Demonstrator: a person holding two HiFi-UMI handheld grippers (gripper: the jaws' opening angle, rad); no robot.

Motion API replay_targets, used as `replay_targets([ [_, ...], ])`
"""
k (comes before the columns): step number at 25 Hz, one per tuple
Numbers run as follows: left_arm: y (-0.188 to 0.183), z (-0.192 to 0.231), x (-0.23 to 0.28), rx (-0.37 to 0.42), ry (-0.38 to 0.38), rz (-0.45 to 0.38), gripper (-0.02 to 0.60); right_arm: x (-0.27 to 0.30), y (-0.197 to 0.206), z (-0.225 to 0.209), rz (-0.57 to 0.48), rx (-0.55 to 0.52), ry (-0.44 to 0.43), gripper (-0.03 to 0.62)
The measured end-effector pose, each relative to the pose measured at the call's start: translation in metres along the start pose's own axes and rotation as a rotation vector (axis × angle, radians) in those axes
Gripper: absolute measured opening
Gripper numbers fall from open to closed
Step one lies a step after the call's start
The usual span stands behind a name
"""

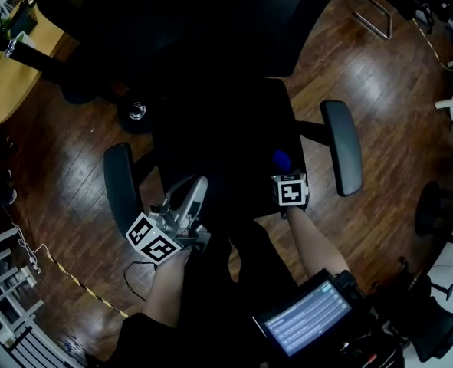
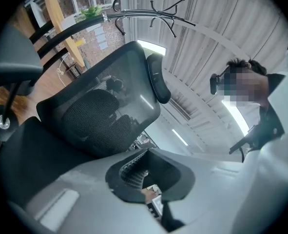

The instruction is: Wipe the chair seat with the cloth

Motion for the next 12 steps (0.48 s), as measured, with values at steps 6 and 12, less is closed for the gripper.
replay_targets([
  [6,-0.014,-0.006,-0.024,0.006,-0.042,-0.064,-0.008,0.001,-0.026,0.091,-0.06,-0.048,-0.198,0.044],
  [12,-0.028,-0.016,-0.06,0.035,-0.088,-0.121,-0.008,0.0,-0.008,0.238,0.022,-0.18,-0.454,0.044],
])
Point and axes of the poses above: the fingertips, and each gripper's own axes: x forward along the fingers, z to its left, y out of its underside, the point moved 5 cm from there along -x, backward along the fingers, and after that the axes turned 4 degrees about z, right-handed, at the moved point
